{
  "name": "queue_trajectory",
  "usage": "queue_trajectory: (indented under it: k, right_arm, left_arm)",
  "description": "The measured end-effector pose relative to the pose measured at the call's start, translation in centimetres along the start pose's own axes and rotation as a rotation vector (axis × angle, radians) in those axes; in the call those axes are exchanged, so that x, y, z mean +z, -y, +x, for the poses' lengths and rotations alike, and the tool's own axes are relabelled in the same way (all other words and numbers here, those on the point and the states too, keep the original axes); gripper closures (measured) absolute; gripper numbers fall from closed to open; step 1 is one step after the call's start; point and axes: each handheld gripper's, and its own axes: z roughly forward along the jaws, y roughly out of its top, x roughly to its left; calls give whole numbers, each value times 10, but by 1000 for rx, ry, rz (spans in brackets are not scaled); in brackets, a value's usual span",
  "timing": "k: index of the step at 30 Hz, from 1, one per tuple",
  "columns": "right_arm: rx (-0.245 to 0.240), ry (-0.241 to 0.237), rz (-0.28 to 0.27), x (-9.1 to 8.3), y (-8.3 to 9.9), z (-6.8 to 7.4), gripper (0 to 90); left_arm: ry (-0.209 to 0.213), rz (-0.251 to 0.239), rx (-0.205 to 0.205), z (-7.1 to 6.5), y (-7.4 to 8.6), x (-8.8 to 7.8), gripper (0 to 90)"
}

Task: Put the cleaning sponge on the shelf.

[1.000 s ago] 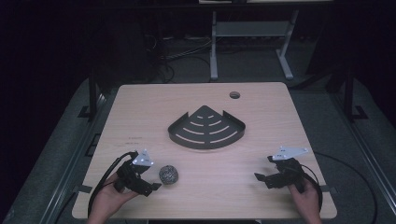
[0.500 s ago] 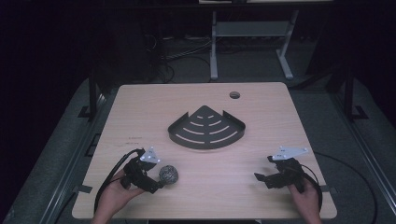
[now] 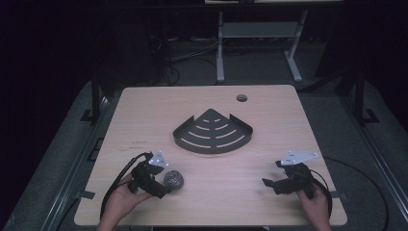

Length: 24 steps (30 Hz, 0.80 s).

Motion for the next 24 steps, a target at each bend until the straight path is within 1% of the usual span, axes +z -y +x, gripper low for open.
queue_trajectory:
  k: [10, 13, 22, 24]
  right_arm:
    - [-5, 1, 2, 0, 0, 0, 138]
    - [7, -2, -3, -1, 0, 0, 138]
    - [7, -2, -3, 0, 0, 0, 138]
    - [5, -2, -4, 0, 0, -1, 138]
  left_arm:
    - [4, 15, -7, 1, -4, 6, 200]
    - [7, 17, -5, 1, -6, 9, 200]
    - [15, 35, -8, 2, -9, 14, 206]
    - [17, 36, -10, 2, -9, 15, 219]
